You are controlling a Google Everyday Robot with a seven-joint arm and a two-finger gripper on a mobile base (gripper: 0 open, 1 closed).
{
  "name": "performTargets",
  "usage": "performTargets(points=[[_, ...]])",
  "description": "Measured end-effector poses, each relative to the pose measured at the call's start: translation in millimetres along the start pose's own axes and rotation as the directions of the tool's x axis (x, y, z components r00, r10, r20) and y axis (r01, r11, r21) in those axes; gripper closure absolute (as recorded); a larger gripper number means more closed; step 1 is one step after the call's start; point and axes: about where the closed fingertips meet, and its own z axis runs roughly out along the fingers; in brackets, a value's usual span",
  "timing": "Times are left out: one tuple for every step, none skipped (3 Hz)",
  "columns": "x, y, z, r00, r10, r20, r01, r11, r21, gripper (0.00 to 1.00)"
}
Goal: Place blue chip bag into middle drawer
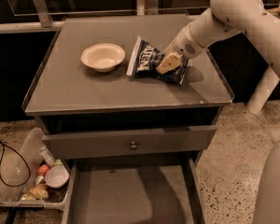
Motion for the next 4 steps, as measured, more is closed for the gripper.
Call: performTargets(points=[[-4,14,-16,1.0,-0.026,0.003,0.026,0.999,-0.036,1.0],[-6,31,-49,0.998,-0.061,0.01,0.061,0.9968,-0.052,1.0],[-5,56,-87,0.994,-0.111,0.014,0.111,0.9923,-0.055,1.0],[9,89,-117,0.989,-0.148,0.03,0.149,0.9878,-0.045,1.0]])
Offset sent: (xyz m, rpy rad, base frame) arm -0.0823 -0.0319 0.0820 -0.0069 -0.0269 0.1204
